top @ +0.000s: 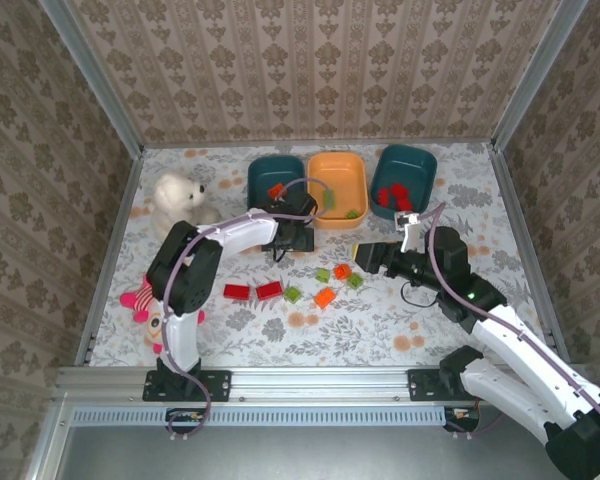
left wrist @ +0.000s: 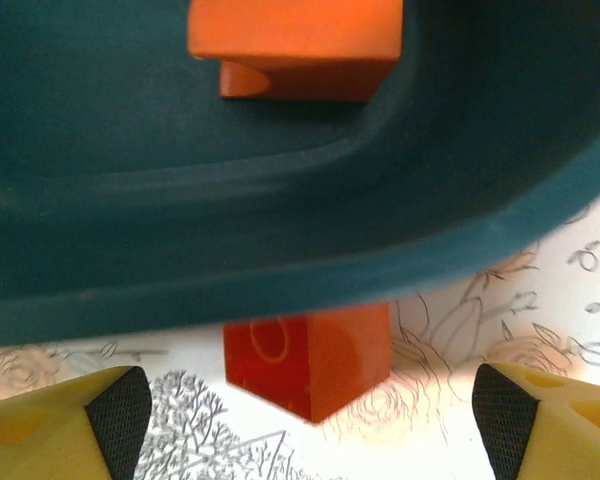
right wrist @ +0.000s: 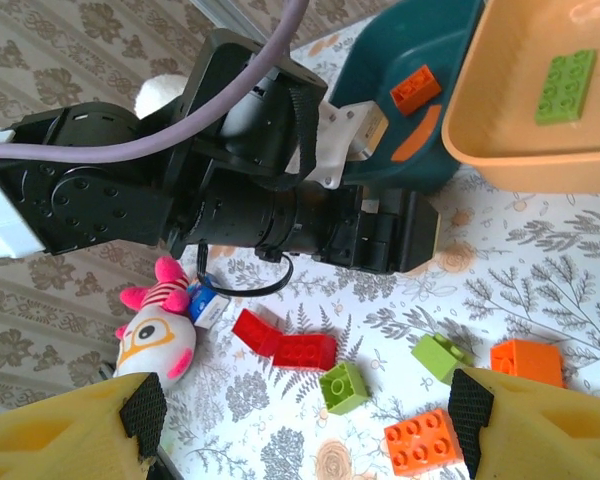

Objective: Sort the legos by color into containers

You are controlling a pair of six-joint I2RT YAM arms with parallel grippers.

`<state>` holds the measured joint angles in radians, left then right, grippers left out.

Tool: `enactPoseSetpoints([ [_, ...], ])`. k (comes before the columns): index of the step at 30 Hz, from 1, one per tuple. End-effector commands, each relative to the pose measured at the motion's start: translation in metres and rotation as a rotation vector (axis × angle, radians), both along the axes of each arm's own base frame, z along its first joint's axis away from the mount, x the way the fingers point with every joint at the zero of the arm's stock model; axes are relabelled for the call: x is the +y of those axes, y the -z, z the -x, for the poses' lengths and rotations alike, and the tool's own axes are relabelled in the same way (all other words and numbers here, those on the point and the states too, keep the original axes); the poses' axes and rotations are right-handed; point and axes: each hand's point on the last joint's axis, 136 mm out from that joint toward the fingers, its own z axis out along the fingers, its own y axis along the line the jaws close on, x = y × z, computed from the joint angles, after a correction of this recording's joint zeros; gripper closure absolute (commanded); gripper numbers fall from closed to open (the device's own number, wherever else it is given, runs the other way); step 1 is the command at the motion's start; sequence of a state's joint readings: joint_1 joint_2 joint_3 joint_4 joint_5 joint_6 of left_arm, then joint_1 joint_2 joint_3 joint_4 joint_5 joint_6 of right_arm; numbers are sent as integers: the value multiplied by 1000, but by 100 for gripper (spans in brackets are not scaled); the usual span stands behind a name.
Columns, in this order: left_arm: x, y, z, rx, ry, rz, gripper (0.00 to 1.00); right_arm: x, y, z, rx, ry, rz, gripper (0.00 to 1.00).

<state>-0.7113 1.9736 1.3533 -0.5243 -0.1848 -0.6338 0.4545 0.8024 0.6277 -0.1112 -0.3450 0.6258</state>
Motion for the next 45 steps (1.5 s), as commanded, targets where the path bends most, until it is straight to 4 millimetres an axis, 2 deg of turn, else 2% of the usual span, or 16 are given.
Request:
enactPoseSetpoints([
  [1,0,3,-12,-23,17,-44,15,-3,3,0,30,20,5,22],
  [6,1,14,-19,-31,29,-83,21,-1,2,0,30,7,9,22],
  [13,-3,21,-22,-27,49,-93,49,0,5,1,42,-5,9,22],
  [18,0,17,-20,-32,45,-111,58,1,6,-1,47,-3,10,22],
  [20,1,8,-16,-39,39,-109,60,1,6,-1,49,-3,10,22],
  [23,1,-16,-4,-50,30,-78,61,0,0,-3,32,1,16,22],
  [27,-4,-63,19,-73,41,-5,61,-2,-17,-7,-14,13,21,22],
  [30,4,-92,24,-80,31,20,61,0,-29,-12,-50,15,1,22],
  [32,11,-103,17,-77,24,20,60,3,-36,-17,-71,20,-23,22],
  [35,20,-108,-4,-72,20,16,61,6,-41,-29,-87,41,-52,22],
  [40,34,-96,-48,-20,-7,-15,61,16,-47,-53,-80,48,-55,22],
  [45,41,-75,-78,29,-14,-52,61,22,-46,-65,-64,44,-17,22],
])
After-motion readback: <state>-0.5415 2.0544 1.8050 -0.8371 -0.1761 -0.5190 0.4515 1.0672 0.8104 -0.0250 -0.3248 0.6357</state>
